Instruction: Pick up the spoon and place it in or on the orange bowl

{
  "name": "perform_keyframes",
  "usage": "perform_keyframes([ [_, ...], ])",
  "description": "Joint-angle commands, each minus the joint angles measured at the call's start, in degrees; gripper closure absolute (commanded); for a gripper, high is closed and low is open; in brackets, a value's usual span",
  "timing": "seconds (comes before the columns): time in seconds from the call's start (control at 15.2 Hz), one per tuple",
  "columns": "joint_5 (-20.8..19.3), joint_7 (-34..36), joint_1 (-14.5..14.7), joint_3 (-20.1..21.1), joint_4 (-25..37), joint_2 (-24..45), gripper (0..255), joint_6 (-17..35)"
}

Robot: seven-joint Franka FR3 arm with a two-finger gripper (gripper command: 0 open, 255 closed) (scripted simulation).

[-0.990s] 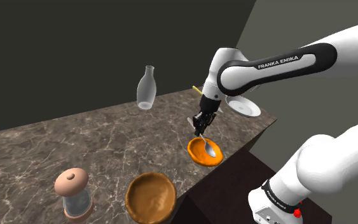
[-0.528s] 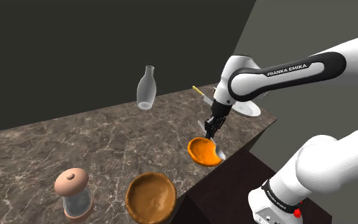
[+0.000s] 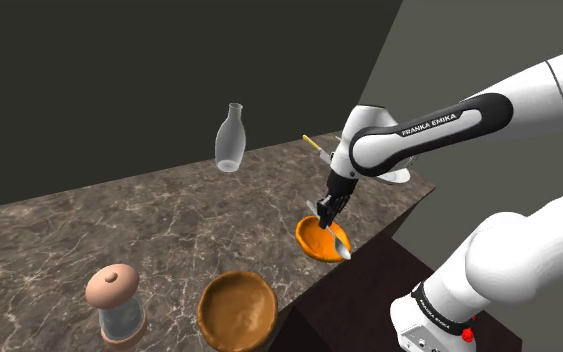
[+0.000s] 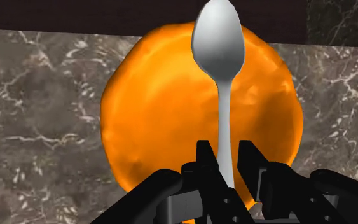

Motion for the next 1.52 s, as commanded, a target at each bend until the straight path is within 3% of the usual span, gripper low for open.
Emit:
perform_keyframes([
  [0.0,0.39,-0.35,0.16,0.14,-0.52,1.55,255,2.10],
  [0.13,0.84,-0.85,0.30,0.24,-0.99,3.52,255,4.52],
  [0.66,0.84,-0.84,0.30,0.24,-0.99,3.51,255,4.50],
  [0.73,0.84,-0.84,0.30,0.24,-0.99,3.51,0,4.50],
  [1.06,0.84,-0.84,0.30,0.24,-0.99,3.51,0,4.50],
  [1.32,-1.45,0.14,-0.95,-0.86,2.42,-2.43,0,-4.92],
  [1.45,-1.46,0.14,-0.95,-0.86,2.42,-2.43,0,-4.92],
])
